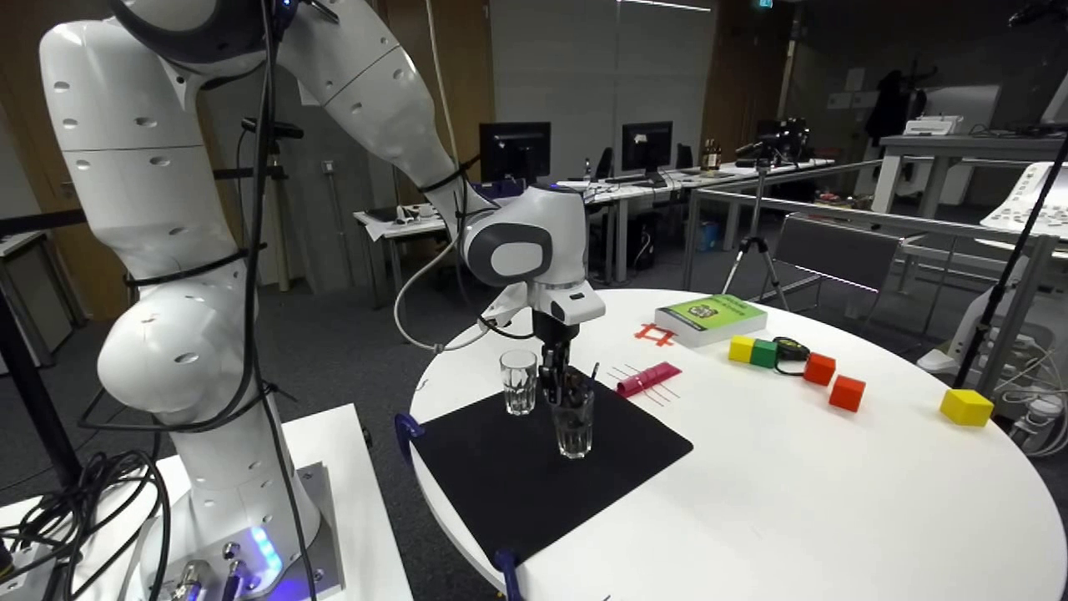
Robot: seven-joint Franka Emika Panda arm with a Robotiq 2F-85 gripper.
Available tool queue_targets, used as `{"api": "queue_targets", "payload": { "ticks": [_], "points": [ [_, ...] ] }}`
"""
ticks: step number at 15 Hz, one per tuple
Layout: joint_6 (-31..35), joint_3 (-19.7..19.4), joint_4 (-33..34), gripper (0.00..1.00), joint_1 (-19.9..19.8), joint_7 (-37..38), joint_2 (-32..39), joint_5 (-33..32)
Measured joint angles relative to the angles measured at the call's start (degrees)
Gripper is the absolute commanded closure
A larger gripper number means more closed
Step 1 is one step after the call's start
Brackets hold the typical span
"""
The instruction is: Move one scissors from the glass on the right to the glass on the left.
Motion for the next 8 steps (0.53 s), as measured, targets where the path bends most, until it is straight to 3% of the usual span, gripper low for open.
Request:
{"api": "queue_targets", "payload": {
  "ticks": [8],
  "points": [
    [-0.01, -0.56, 0.44, 0.98, 0.73, 0.00, 0.28, 0.00]
  ]
}}
